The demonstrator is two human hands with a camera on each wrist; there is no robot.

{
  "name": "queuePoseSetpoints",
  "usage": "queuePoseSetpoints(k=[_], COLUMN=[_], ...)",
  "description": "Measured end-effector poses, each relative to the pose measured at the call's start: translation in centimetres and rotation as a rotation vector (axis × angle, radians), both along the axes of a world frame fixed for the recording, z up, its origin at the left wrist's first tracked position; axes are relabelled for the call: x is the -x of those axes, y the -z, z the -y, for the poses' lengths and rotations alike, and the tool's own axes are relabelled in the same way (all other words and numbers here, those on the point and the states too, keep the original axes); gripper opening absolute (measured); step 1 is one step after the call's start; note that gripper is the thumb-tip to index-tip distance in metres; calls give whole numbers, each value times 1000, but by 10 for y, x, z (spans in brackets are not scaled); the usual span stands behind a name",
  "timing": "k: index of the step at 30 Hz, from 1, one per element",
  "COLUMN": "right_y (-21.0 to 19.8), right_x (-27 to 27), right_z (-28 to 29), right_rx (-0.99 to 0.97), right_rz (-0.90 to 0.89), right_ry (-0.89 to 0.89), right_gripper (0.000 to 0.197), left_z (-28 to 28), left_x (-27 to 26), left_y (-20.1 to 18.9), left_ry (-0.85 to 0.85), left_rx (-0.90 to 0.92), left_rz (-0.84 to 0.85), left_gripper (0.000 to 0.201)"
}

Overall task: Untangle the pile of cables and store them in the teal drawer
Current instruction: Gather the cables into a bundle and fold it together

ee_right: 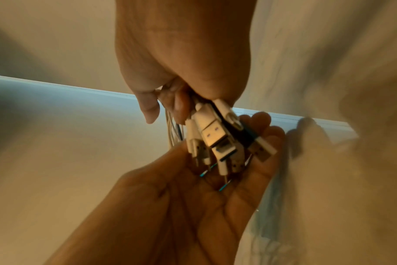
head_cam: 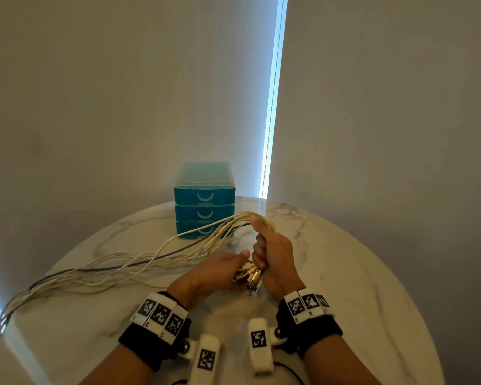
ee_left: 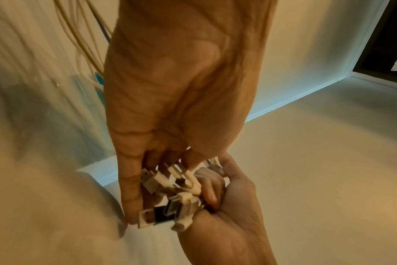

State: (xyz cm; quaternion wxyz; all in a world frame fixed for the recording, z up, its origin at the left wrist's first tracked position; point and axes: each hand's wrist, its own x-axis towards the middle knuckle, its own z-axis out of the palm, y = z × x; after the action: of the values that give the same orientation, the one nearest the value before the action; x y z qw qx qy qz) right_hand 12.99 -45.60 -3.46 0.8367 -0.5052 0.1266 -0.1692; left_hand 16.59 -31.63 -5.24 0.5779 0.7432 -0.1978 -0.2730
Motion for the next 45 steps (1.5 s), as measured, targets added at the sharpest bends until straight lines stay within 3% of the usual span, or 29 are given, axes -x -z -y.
queuePoseSetpoints(k=[5, 10, 13, 18, 21, 24, 26, 28, 30, 34, 37, 39, 42, 45], right_y=[0, 0, -1, -5, -8, -5, -4, -4, -6, -7, -1, 2, 3, 0], right_x=[0, 2, 4, 7, 7, 6, 6, 8, 11, 13, 15, 16, 14, 15], right_z=[-6, -5, -6, -11, -9, -14, -17, -20, -28, -38, -33, -23, -11, -10], right_rx=[71, 139, 124, 79, 98, -22, -43, 66, 129, 151, 201, 220, 207, 196], right_rz=[-24, -30, -47, -48, -100, -126, -113, -110, -99, -88, -74, -65, -54, -55], right_ry=[42, 123, 141, 94, 60, -135, -227, -306, -419, -533, -501, -404, -350, -385], right_gripper=[55, 61, 58, 37, 43, 64, 65, 60, 53, 39, 44, 43, 36, 33], left_z=[8, 10, 9, -1, -4, -4, -2, -2, -4, -6, -21, -37, -47, -36], left_x=[4, 10, 10, 2, -3, -11, -18, -24, -30, -35, -29, -26, -14, -7], left_y=[1, -3, -3, -7, -15, -25, -35, -48, -63, -77, -66, -63, -82, -100], left_ry=[-23, -61, -92, -46, -45, -155, -220, -274, -328, -455, -376, -268, -124, -91], left_rx=[0, 106, 119, 28, 2, 152, 355, 520, 601, 478, 367, 129, -239, -408], left_rz=[49, -40, 7, 178, 187, 52, -68, -152, -210, -204, -166, -96, 105, 446], left_gripper=[32, 37, 29, 34, 34, 52, 70, 70, 56, 46, 52, 67, 79, 69])
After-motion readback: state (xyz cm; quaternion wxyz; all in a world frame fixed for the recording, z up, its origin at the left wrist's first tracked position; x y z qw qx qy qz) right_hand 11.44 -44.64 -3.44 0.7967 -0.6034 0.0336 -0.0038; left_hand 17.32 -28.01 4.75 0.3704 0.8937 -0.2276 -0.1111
